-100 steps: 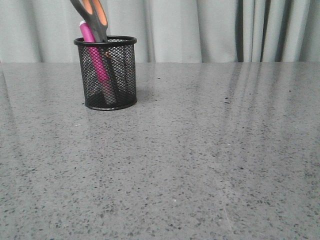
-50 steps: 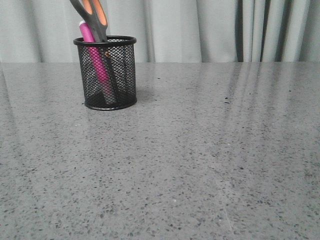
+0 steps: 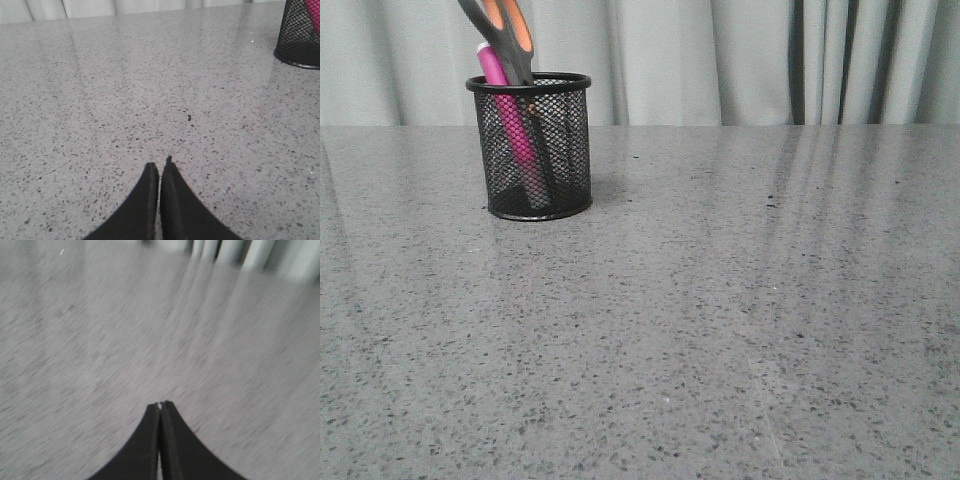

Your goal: Put pen and scissors into bin

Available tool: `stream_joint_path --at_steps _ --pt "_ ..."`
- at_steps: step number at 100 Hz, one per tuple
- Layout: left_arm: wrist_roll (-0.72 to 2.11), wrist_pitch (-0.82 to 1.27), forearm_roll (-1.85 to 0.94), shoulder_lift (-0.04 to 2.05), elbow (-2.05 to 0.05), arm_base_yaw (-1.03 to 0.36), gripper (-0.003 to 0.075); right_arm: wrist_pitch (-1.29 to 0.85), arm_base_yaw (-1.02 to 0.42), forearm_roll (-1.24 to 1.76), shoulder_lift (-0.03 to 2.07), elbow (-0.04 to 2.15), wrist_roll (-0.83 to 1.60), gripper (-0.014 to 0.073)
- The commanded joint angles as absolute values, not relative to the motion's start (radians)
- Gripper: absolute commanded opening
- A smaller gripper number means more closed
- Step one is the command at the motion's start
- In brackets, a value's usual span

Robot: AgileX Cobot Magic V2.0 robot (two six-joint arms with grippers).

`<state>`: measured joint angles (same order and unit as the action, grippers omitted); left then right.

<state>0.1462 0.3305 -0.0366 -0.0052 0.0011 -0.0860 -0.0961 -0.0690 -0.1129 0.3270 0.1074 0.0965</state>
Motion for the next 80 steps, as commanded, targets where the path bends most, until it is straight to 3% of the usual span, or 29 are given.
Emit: stream_joint_path --at_steps 1,8,22,39,80 --pt "0.146 0.274 -0.050 -0.036 0.045 -0.082 -0.0019 0.285 0.042 0.000 0.314 0.037 0.288 -0.0050" --pt "0.146 0.274 -0.050 -0.036 0.045 -0.082 -0.0019 0.286 0.084 0.006 0.273 -0.028 0.198 -0.0050" --pt "0.146 0.274 -0.050 -0.036 0.045 -0.082 -0.0019 -0.066 0.098 0.006 0.142 -0.024 0.134 -0.0050" --pt "0.146 0.274 -0.050 -0.036 0.045 -0.082 -0.0019 -0.291 0.136 0.006 -0.035 -0.024 0.134 -0.0050" --pt "0.146 0.276 -0.050 -0.036 0.045 -0.082 -0.0019 -0.287 0.160 0.006 -0.030 -0.024 0.134 -0.0050"
